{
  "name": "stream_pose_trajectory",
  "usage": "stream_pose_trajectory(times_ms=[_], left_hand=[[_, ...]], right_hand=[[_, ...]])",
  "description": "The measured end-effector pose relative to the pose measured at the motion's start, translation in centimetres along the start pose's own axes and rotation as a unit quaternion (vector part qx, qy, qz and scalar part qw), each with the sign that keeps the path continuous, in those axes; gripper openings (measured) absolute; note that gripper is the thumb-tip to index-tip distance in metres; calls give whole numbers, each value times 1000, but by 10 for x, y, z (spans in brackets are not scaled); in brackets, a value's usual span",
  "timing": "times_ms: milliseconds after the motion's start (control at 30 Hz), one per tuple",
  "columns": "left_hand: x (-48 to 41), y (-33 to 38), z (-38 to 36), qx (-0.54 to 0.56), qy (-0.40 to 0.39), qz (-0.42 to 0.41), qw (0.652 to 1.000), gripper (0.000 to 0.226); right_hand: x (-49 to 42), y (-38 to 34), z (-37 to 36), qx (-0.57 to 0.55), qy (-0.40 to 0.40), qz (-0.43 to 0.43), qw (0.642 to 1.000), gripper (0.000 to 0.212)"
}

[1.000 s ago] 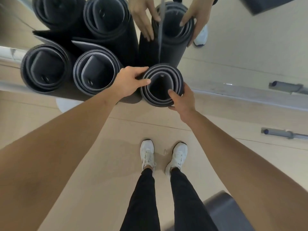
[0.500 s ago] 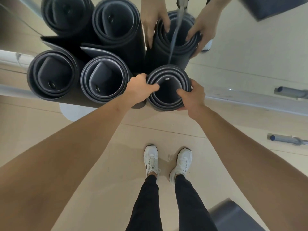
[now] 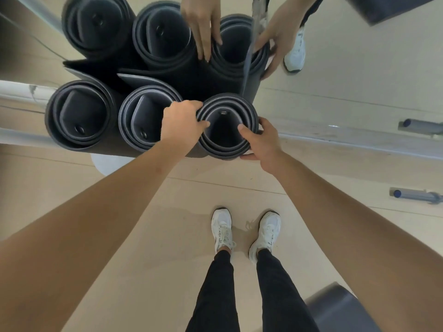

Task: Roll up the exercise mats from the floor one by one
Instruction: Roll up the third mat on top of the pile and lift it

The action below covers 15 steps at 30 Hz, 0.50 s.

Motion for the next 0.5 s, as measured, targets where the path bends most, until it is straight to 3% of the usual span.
stream_pose_trajectory(times_ms=[100,333,500], left_hand=[[20,-7,1,77,37,17,996,47],[86,-11,-12,199,15,44,979,41],[147,10,-37,240,-67,24,968,35]], right_hand=[[2,-1,9,53,9,8,999,43],[32,12,26,113,34,67,991,59],[100,48,67,149,46,92,983,32]])
Point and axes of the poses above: each hand's wrist, its own x-axis away from the middle knuckle, its own z-axis out of the back of the hand, y = z × x, the point moved 4 cm from there along -x, towards the middle knuckle, and after that the axes turned 12 degrees about -x, right-handed, at the moved point
